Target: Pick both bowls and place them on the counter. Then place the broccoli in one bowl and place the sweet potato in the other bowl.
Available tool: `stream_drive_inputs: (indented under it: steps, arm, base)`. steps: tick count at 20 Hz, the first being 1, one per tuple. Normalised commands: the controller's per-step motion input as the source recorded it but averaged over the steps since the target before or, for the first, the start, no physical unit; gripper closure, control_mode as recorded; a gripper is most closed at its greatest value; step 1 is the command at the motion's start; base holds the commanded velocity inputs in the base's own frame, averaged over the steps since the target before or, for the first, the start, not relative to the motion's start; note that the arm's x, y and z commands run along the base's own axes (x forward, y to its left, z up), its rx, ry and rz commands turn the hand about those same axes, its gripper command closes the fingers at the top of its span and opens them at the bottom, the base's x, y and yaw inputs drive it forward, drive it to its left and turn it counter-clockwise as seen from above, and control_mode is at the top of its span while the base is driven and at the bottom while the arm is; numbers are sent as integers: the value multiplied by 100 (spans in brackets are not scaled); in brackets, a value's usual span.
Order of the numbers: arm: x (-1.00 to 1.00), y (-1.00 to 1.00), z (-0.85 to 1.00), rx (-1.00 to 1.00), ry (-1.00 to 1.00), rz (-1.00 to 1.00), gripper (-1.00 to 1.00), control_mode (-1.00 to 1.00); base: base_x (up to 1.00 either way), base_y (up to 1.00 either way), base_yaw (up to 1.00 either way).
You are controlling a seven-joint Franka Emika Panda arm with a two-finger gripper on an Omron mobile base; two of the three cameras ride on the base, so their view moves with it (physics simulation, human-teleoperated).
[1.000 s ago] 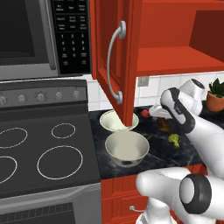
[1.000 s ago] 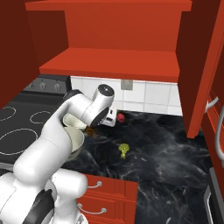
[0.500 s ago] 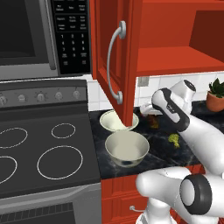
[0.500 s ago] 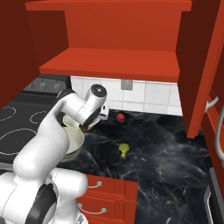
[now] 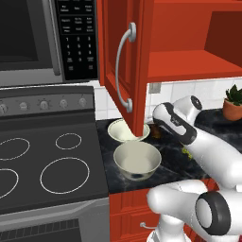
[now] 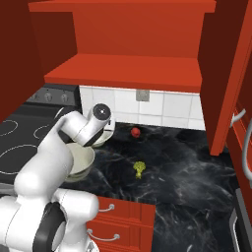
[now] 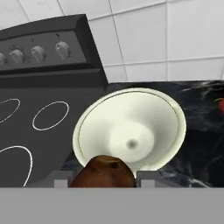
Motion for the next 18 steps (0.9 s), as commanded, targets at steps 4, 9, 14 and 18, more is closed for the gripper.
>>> stream_drive_inputs:
  steps: [4, 9, 14, 18]
  arm:
    - [39, 18, 2, 0, 0, 0, 100, -100]
    - [39, 13, -4, 0, 0, 0, 100, -100]
    - [26, 22, -22, 0, 0, 0, 100, -100]
    - [29, 21, -16, 0, 0, 0, 100, -100]
  base:
    - [0, 0, 0]
    - [0, 0, 0]
    - [0, 0, 0]
    - [0, 0, 0]
